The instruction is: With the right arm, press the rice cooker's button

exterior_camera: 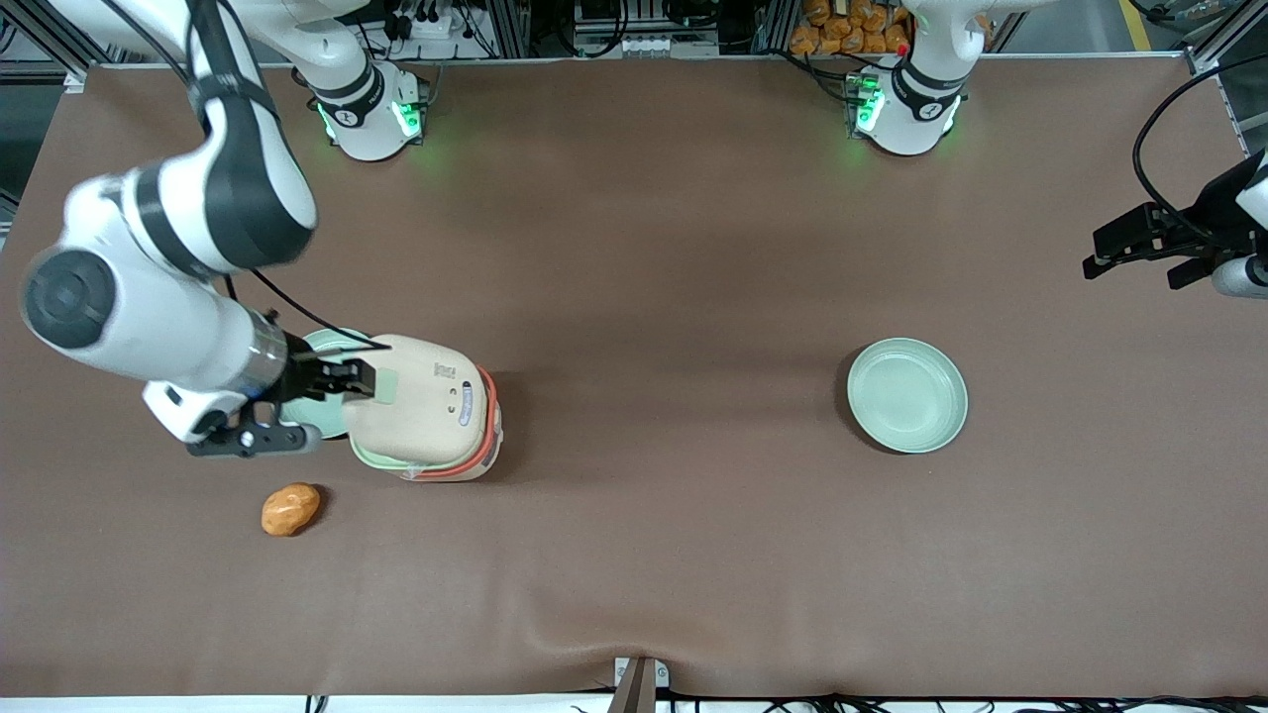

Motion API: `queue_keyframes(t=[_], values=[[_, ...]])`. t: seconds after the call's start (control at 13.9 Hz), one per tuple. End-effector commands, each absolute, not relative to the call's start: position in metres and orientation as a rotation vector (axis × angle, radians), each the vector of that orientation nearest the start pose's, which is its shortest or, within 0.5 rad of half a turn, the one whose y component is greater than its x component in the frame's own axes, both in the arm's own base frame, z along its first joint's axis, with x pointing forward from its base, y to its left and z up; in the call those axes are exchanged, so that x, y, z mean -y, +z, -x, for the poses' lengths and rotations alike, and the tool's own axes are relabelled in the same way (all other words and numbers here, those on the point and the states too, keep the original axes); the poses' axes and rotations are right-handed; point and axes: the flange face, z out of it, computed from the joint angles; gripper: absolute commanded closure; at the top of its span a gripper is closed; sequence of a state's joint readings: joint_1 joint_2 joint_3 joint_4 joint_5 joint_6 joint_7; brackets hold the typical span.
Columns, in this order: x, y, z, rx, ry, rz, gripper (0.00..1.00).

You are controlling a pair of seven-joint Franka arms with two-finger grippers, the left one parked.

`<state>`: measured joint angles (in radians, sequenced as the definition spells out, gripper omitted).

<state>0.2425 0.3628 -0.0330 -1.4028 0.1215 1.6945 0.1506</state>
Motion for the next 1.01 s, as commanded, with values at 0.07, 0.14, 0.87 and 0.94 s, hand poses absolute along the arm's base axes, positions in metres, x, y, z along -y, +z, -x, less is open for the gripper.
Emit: queue_keyframes(t=[0.07, 0.14, 0.87, 0.94], values=[[-0.134, 0.536, -0.627, 0.028, 0.135, 3.014, 0.0], [-0.128, 0.549, -0.621, 0.028, 0.132, 3.013, 0.0], [0.004, 0.653, -0.561, 0.086, 0.094, 3.075, 0.0], [0.015, 0.654, -0.56, 0.089, 0.095, 3.098, 0.0]])
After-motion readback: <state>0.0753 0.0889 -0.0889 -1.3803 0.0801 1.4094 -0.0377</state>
